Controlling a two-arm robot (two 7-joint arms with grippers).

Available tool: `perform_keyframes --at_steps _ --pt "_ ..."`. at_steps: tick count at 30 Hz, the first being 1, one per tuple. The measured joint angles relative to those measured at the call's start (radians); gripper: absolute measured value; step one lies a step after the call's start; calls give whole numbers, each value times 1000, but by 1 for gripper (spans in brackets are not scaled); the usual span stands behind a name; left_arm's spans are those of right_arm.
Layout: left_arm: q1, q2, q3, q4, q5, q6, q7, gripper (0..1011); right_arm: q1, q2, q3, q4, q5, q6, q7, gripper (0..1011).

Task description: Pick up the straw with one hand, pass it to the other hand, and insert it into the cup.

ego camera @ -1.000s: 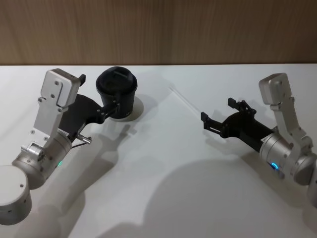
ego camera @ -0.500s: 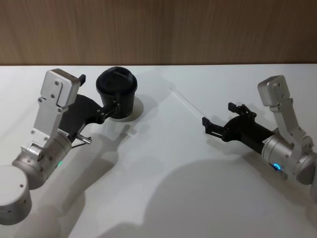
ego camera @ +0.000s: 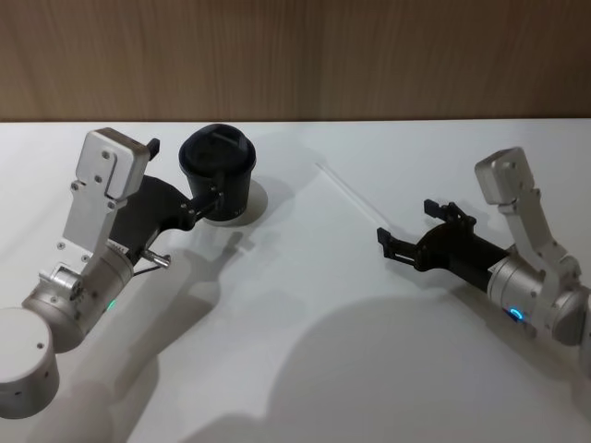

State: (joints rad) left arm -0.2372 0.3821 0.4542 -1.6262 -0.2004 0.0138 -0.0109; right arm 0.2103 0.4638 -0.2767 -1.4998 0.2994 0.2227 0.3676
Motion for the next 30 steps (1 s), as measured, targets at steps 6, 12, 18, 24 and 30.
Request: perform_keyframes --at_steps 6,12,18,24,30 --pt "0 0 0 0 0 0 0 1000 8 1 -8 19 -4 -3 9 1001" --pt "0 0 0 0 0 0 0 1000 16 1 -16 37 -8 -5 16 1001" --pt "0 0 0 0 0 0 0 1000 21 0 -20 48 -10 -6 20 1001" --pt "0 0 0 0 0 0 0 1000 23 0 -21 53 -11 -6 20 964" --pt "0 0 0 0 0 0 0 1000 24 -1 -21 55 -12 -5 20 814"
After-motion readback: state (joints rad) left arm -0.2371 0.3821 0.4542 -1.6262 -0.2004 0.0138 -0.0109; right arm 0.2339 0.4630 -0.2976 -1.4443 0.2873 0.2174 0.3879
